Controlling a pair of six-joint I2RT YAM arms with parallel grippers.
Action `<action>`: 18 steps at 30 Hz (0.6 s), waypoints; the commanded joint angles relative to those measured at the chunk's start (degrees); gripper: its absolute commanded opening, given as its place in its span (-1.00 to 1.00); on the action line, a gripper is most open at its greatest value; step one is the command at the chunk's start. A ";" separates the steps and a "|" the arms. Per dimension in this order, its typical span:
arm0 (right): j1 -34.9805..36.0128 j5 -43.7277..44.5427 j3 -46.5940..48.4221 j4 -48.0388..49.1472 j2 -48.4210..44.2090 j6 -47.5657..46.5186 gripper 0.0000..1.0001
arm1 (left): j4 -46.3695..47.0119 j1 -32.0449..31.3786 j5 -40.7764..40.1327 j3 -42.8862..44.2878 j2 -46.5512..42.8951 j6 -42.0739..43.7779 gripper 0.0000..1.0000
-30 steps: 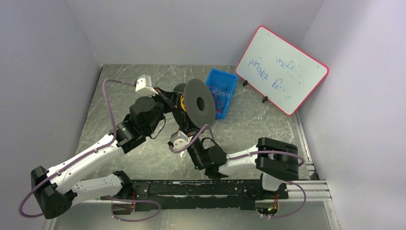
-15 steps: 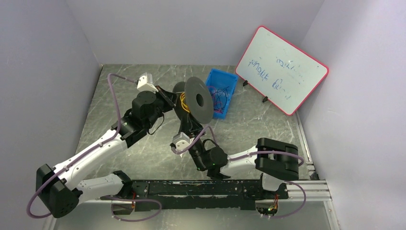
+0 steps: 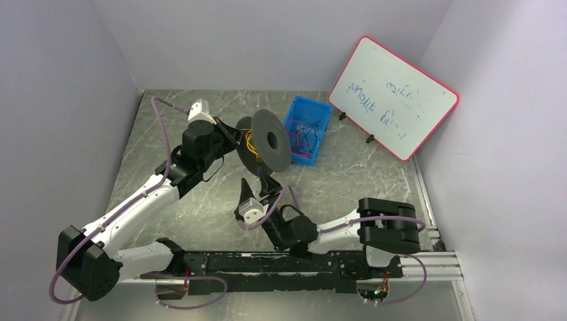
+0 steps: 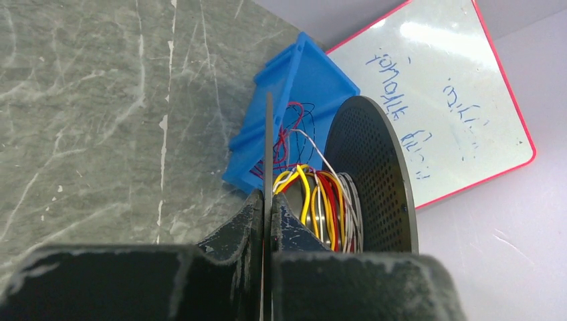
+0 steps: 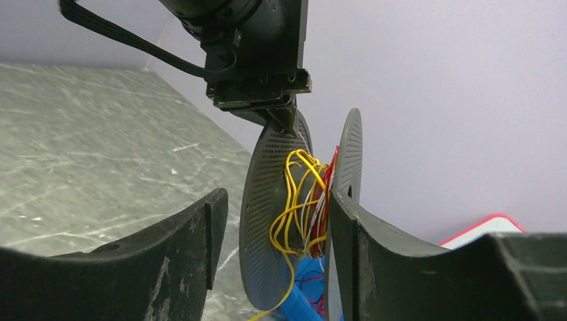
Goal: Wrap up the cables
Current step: Wrap the cable around the cable reel, then place the cable reel at the center of the board.
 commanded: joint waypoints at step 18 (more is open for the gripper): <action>4.04 4.29 1.47 -38.45 -30.74 27.55 0.51 | 6.04 18.43 15.92 1.18 -2.40 -1.27 -0.86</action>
